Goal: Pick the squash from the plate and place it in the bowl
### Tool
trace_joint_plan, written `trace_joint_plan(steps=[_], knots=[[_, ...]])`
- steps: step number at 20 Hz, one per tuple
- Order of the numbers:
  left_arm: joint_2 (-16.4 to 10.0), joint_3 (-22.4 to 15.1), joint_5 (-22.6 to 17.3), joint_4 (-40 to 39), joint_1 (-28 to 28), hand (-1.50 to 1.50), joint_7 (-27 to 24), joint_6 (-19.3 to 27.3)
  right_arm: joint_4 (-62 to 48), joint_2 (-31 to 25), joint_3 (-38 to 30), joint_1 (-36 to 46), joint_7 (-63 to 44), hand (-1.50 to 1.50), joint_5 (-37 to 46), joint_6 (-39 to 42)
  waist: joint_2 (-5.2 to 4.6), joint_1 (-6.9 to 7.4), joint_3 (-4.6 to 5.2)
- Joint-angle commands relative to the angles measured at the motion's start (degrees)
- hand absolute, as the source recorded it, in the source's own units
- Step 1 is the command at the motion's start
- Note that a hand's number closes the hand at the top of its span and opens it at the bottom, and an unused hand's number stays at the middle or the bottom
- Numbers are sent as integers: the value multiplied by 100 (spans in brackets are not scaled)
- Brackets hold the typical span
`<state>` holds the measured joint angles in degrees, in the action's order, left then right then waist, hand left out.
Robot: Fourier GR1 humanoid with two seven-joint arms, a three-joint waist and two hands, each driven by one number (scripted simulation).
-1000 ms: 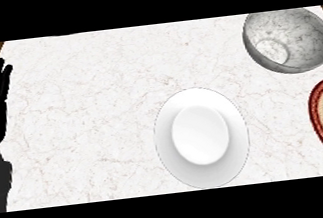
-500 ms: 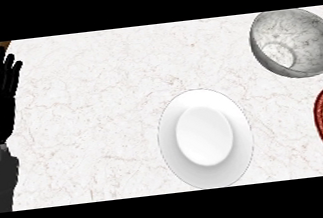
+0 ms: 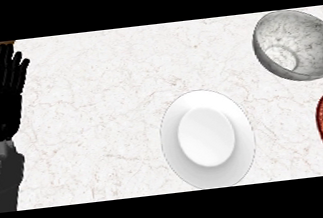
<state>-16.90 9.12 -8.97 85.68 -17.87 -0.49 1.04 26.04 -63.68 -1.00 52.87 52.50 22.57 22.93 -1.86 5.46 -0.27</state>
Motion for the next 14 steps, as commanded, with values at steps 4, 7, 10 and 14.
trace_joint_plan(steps=[4,7,10,14], knots=[[68,-54,142,-56,-107,0,77,180,-75,172,611,464,708,150,224,1261,23,-38,10],[-41,3,57,-85,45,0,-41,-34,-25,650,925,635,471,150,341,1126,37,-10,20],[48,6,104,-113,-28,0,-75,95,-142,1003,1125,832,263,150,387,1117,46,-72,21],[-20,80,-14,-20,31,0,26,2,-426,1396,1305,931,208,150,503,768,51,-68,14]])
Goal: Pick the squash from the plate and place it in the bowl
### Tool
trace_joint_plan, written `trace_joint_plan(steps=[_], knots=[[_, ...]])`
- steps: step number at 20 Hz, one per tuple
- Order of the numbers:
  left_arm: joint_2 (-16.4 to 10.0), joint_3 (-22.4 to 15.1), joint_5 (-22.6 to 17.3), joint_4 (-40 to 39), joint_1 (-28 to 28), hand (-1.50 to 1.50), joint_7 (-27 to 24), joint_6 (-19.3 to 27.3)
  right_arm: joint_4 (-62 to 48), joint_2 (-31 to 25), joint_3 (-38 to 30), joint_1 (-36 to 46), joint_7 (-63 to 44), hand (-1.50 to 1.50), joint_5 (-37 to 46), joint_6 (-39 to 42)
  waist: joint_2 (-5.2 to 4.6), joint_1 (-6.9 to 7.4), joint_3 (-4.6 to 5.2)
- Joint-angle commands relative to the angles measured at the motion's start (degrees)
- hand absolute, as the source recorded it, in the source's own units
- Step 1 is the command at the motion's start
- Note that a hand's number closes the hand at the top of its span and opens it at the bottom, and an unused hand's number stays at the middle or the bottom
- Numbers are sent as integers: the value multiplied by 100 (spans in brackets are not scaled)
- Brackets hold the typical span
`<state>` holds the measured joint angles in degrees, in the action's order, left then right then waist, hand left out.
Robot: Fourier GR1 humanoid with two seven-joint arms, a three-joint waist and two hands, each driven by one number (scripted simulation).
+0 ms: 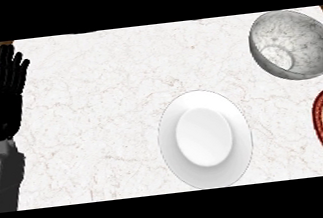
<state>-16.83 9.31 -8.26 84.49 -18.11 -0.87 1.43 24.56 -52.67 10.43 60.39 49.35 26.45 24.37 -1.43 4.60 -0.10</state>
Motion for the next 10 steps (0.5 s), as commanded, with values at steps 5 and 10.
trace_joint_plan(steps=[5,10], knots=[[17,47,112,-137,33,0,-82,94,-610,930,423,-11,558,150,487,-490,13,-141,-2],[-248,282,-222,147,91,0,207,-185,-1306,1449,400,236,-280,150,644,-835,29,-86,-1]])
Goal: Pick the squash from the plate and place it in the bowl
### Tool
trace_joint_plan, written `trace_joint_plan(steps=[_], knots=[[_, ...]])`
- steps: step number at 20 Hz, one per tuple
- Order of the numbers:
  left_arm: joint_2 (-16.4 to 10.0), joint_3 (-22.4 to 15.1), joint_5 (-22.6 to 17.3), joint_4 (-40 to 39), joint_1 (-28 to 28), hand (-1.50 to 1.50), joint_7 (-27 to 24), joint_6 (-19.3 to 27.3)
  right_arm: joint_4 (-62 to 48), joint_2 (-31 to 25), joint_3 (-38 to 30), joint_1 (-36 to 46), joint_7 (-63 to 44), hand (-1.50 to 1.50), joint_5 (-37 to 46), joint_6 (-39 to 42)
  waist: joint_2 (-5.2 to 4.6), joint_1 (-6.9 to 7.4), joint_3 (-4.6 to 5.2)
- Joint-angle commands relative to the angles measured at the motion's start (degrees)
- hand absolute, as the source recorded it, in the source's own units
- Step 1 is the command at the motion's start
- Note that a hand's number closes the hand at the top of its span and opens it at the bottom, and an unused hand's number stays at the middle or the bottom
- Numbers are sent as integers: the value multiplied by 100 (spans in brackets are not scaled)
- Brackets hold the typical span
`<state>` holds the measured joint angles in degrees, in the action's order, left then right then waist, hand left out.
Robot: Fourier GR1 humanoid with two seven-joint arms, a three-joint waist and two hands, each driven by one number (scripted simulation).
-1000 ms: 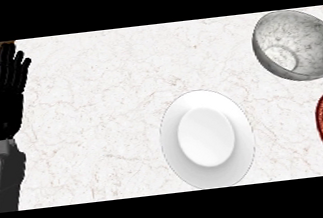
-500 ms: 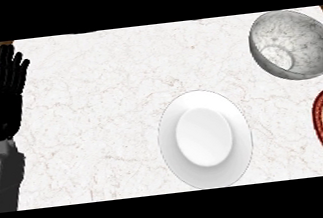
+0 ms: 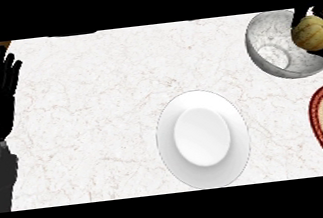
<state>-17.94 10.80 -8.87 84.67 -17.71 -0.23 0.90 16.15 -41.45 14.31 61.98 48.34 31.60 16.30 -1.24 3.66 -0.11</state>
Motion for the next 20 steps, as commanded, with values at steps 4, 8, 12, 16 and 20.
trace_joint_plan(steps=[4,8,12,16,20], knots=[[-36,-19,74,-66,-264,0,122,60,-892,610,-209,153,-268,-150,-62,196,-47,34,-7],[110,-112,98,72,-73,0,81,95,-1101,654,-603,206,-82,-150,-486,881,-24,42,-10],[86,-60,138,-37,131,0,-160,35,-1177,933,-1110,-161,162,-150,-987,487,-43,25,-16],[137,-31,98,-3,-82,0,-48,141,-1253,654,-1730,161,-133,-150,-1580,477,-45,16,-16],[131,-89,78,-144,-17,0,-178,-41,-1392,42,-2054,390,-549,-150,-1885,786,-97,77,-17]])
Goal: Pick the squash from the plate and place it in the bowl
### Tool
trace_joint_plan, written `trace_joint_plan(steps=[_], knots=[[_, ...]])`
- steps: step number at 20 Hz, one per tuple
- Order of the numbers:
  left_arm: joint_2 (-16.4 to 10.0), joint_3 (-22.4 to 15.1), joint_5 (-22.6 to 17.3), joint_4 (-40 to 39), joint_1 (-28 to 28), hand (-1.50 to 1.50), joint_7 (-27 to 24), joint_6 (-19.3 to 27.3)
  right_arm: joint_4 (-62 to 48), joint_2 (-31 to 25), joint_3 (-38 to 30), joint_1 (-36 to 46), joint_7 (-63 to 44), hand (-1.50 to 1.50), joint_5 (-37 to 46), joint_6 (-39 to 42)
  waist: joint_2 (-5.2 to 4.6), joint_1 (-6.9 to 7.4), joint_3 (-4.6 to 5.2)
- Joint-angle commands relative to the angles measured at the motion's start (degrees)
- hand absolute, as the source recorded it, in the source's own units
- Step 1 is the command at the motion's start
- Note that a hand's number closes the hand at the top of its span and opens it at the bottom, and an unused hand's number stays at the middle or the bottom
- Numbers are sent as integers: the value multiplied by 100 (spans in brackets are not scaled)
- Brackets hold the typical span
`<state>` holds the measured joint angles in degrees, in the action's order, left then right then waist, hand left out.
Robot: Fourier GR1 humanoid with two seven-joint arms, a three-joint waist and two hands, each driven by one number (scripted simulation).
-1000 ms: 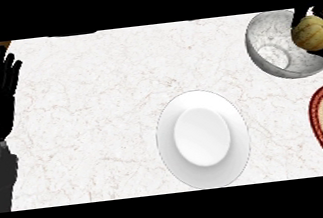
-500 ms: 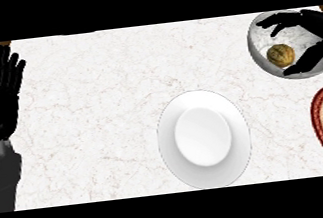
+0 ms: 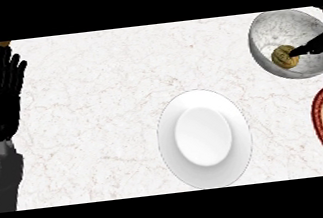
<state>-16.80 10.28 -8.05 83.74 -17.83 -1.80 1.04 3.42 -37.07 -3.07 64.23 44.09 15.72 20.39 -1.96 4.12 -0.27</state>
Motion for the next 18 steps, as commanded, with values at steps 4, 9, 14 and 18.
trace_joint_plan(steps=[4,9,14,18], knots=[[149,-133,43,30,-40,0,-60,25,-294,-736,-622,-2,-301,-150,-600,507,-101,97,-16],[-42,12,-118,201,-147,0,161,-70,-292,-1212,-836,-255,-236,-150,-819,896,-138,176,-50],[9,-30,-77,241,-37,0,20,-80,-253,-1489,-988,-436,-304,-150,-973,1179,-176,236,-64],[80,-76,-88,238,-170,0,123,-22,-170,-1569,-1032,-548,-360,-150,-1020,1332,-220,223,-86]])
